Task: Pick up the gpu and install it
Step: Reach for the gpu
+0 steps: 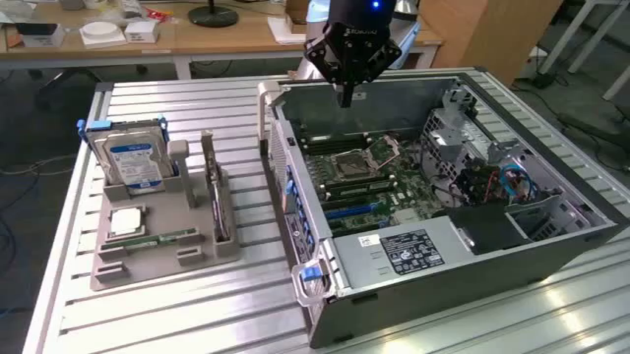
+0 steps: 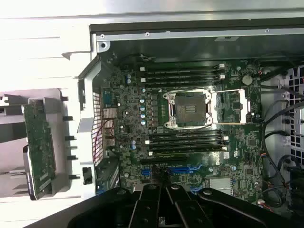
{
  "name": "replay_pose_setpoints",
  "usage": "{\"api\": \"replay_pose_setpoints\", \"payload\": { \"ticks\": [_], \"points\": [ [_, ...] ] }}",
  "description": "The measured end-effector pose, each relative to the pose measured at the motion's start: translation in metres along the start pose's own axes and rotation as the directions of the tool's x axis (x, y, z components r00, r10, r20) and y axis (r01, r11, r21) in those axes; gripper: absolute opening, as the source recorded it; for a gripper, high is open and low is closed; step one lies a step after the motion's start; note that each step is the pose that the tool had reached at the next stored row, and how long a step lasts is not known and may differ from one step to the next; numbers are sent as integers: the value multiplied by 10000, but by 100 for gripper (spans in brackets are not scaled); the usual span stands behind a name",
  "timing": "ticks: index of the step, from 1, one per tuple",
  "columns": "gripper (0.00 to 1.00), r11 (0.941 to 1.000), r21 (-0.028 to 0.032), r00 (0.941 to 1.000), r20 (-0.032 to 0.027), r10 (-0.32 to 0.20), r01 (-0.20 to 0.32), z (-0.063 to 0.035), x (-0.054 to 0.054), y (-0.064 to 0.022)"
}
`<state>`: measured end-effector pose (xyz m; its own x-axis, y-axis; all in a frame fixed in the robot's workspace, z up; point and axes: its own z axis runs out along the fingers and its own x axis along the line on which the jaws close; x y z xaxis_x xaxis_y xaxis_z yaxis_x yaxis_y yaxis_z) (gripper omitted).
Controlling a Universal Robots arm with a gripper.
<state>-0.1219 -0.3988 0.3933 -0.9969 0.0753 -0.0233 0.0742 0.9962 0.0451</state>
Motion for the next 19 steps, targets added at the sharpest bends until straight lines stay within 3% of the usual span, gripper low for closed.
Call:
{"api": "replay_pose_setpoints", "payload": {
  "ticks": [11,19],
  "points": [
    [10,10000,0,10000,-1,-1,1,1,2,0],
    [10,10000,0,10000,-1,-1,1,-1,143,-11]
  ]
}}
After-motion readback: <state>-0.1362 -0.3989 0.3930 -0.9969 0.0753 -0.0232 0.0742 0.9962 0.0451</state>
